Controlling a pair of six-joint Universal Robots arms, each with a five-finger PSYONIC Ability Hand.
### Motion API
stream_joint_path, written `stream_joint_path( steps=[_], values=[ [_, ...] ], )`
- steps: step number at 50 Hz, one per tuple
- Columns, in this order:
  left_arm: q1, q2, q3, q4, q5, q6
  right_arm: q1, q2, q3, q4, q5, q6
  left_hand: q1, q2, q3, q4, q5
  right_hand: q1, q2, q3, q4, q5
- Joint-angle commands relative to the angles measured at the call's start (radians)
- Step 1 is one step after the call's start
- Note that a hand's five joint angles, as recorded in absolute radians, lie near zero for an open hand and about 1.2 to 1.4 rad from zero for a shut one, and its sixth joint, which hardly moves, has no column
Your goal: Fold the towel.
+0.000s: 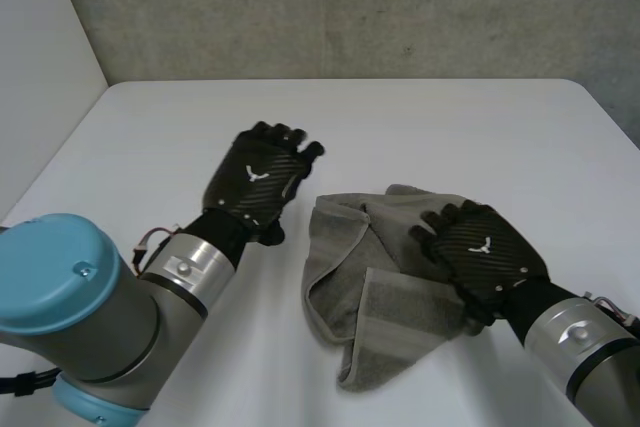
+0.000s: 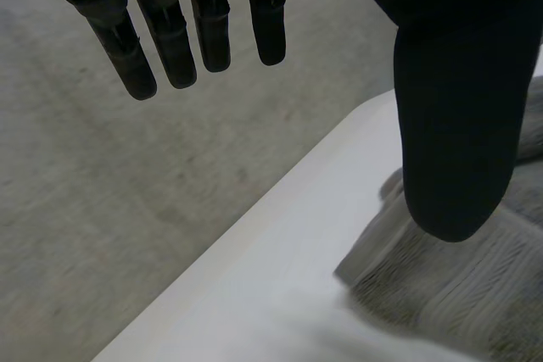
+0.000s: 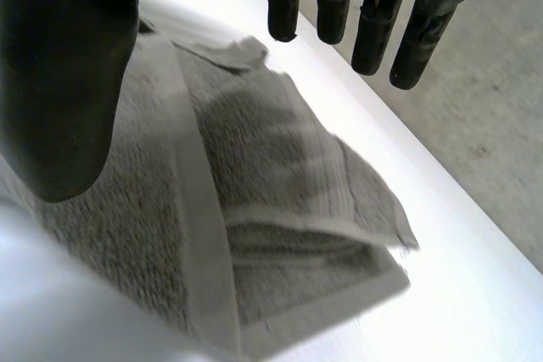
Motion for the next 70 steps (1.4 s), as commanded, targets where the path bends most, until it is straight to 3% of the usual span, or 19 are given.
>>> stream_joint_path(
  steps=[1,7,14,20,38,44,49,51,58,65,70],
  values=[
    [-0.011,-0.065,0.055,-0.014,0.131,0.002,-0.054,0.004,0.034,-0.003,-0.018,-0.003,0.046,0.05,0.049,0.049,0.054,0.058,0.042,0.048,0.038,0.064],
    [-0.009,-0.113,0.096,-0.042,0.202,0.036,-0.054,0.027,0.036,0.009,-0.022,0.02,0.049,0.052,0.052,0.052,0.057,0.002,-0.013,-0.008,-0.018,0.009],
    [-0.006,-0.196,0.176,-0.184,0.251,0.155,-0.052,0.046,0.027,-0.006,-0.029,0.106,0.061,0.064,0.064,0.064,0.069,-0.073,-0.089,-0.083,-0.093,-0.066],
    [0.029,-0.208,0.149,-0.218,0.303,0.249,-0.045,0.073,0.011,-0.019,-0.062,0.106,0.087,0.091,0.09,0.09,0.095,-0.073,-0.089,-0.083,-0.093,-0.066],
    [0.088,-0.208,0.063,-0.215,0.312,0.289,0.063,0.23,-0.111,-0.006,-0.05,0.098,0.179,0.182,0.181,0.181,0.186,-0.048,-0.064,-0.058,-0.068,-0.042],
    [0.088,-0.213,0.053,-0.209,0.326,0.3,0.083,0.297,-0.159,-0.002,-0.002,0.123,0.176,0.179,0.178,0.178,0.183,0.087,0.071,0.077,0.067,0.094],
    [0.088,-0.22,0.047,-0.208,0.338,0.324,0.073,0.288,-0.173,-0.002,0.03,0.169,0.179,0.182,0.181,0.181,0.186,0.439,0.424,0.429,0.419,0.446],
    [0.088,-0.225,0.044,-0.208,0.338,0.342,0.069,0.261,-0.17,0.0,0.03,0.204,0.184,0.188,0.187,0.187,0.192,0.702,0.687,0.692,0.682,0.709],
    [0.086,-0.245,0.046,-0.203,0.338,0.359,0.035,0.169,-0.142,0.0,0.028,0.234,0.252,0.255,0.254,0.255,0.259,1.014,0.999,1.004,0.994,1.021],
    [0.085,-0.259,0.052,-0.188,0.34,0.358,-0.04,0.101,-0.096,0.0,0.017,0.233,0.355,0.358,0.357,0.357,0.362,0.991,0.976,0.981,0.971,0.998],
    [0.078,-0.259,0.049,-0.14,0.34,0.355,-0.045,0.095,-0.078,0.0,0.017,0.231,0.527,0.531,0.53,0.53,0.535,0.78,0.765,0.771,0.761,0.787]
  ],
)
